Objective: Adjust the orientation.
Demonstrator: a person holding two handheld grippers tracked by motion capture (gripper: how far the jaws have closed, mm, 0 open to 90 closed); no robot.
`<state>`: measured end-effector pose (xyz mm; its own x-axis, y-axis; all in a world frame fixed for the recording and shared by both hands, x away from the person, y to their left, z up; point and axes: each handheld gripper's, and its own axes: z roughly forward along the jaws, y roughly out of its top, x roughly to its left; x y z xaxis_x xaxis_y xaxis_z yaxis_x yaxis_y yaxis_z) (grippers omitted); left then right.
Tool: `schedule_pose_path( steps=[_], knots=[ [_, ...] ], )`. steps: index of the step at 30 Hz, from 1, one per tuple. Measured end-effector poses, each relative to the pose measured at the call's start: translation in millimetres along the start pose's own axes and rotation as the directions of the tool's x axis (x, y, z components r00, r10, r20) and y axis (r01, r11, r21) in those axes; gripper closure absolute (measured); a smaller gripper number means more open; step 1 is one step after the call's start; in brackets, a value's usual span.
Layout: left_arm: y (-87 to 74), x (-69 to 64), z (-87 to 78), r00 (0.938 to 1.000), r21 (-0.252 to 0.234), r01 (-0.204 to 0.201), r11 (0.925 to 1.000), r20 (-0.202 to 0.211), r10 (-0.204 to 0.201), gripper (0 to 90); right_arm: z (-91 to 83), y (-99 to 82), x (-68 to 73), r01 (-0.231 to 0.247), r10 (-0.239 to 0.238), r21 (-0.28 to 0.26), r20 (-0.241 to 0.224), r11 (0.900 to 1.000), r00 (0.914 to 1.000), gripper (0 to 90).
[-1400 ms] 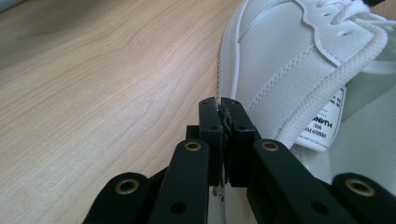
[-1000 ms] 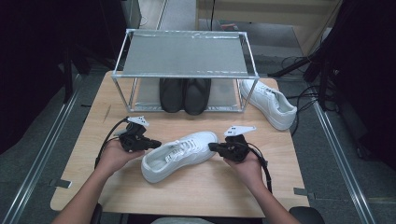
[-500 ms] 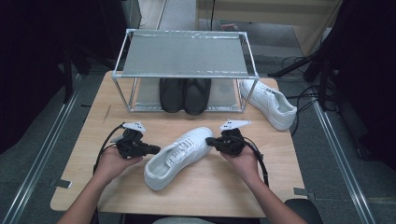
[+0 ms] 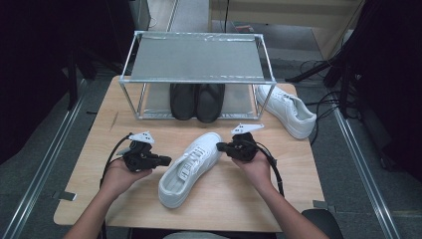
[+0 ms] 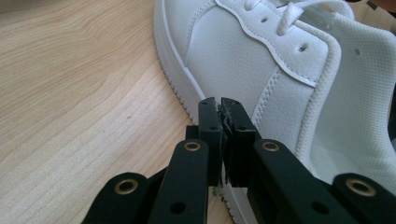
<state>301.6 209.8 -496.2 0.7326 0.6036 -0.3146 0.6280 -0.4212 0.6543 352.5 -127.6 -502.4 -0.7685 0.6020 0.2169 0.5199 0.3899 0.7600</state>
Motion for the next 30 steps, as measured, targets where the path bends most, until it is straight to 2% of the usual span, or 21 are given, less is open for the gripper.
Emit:
schedule_pose_path(
  steps=[7, 11, 23, 30],
  knots=[
    [4.3, 3.5, 3.3, 0.9999, 0.007, -0.010, 0.9999, -0.002, 0.010, 87.5, -9.7, -3.7, 13.1, 0.004, -0.004, -0.017, -0.024, 0.9998, 0.9997, 88.8],
    [8.2, 5.0, 7.2, 0.9999, 0.004, -0.009, 1.0000, 0.013, 0.009, 87.5, -12.2, -7.4, 22.3, 0.014, -0.015, -0.012, -0.037, 0.9998, 0.9992, 88.8],
    [20.5, 7.8, 19.9, 0.9987, 0.032, -0.039, 0.9988, 0.035, 0.038, 87.4, -8.7, -18.7, 46.5, 0.040, -0.038, 0.019, -0.079, 0.9990, 0.9962, 88.2],
    [21.2, 7.2, 23.6, 0.9983, 0.047, -0.039, 0.9981, 0.044, 0.037, 87.6, -0.7, -22.9, 55.3, 0.057, -0.053, 0.044, -0.089, 0.9974, 0.9946, 88.3]
  ],
)
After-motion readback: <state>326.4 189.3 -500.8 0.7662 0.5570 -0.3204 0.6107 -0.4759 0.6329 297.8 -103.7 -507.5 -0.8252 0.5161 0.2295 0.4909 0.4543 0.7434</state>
